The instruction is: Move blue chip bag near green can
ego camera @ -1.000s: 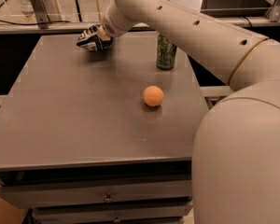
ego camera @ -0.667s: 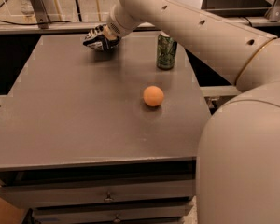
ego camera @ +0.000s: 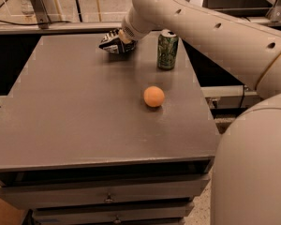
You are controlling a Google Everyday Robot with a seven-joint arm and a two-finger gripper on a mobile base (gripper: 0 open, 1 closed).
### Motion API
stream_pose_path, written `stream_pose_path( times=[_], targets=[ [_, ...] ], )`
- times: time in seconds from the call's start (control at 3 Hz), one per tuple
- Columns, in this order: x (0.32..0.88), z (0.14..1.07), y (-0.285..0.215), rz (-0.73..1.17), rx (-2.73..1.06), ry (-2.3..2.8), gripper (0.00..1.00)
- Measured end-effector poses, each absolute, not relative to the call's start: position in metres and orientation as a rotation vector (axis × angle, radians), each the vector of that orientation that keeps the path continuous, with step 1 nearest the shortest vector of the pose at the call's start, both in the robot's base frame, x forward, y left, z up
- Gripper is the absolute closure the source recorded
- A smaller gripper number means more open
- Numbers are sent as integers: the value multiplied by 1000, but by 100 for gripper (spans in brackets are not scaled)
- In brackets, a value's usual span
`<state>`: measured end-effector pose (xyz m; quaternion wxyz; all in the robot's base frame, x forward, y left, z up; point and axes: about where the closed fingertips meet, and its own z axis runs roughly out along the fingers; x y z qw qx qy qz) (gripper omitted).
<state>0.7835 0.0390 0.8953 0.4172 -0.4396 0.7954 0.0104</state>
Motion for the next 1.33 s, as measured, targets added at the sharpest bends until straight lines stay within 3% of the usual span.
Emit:
stream_pose_path(
  times=[1.33],
  targets=[
    [793,906,-23,-44,-979,2059,100]
  ],
)
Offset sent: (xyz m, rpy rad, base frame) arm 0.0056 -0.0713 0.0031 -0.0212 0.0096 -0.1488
